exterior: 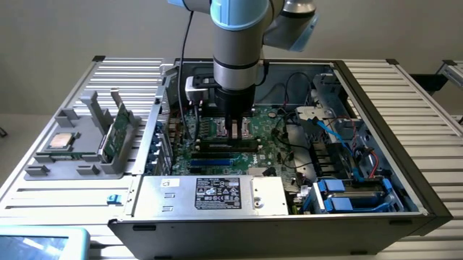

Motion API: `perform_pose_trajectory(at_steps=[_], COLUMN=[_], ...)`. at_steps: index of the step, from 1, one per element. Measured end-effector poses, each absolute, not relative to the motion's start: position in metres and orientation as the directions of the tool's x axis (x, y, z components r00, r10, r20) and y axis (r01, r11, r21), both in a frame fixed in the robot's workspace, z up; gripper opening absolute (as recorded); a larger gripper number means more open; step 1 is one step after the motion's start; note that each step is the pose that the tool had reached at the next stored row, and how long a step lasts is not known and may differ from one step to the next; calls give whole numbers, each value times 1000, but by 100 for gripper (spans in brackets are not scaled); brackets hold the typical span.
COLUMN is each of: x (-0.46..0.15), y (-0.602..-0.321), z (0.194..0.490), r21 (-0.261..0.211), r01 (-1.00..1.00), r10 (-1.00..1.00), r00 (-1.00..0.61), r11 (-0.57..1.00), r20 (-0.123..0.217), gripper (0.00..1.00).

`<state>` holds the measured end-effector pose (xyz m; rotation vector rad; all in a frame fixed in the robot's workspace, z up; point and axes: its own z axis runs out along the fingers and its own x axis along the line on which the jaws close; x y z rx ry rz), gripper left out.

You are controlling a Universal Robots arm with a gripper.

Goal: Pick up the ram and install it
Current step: 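Insert the ram into the slot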

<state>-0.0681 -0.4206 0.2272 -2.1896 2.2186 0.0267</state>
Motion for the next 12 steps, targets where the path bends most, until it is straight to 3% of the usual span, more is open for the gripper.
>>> perform_pose_trajectory(at_steps=[12], x=[-68], y=[-421], z=[226], r21=[-5], r01=[-1000], r10=[-999], r00=[-13], r11=[13], r20=[-29], gripper=[13])
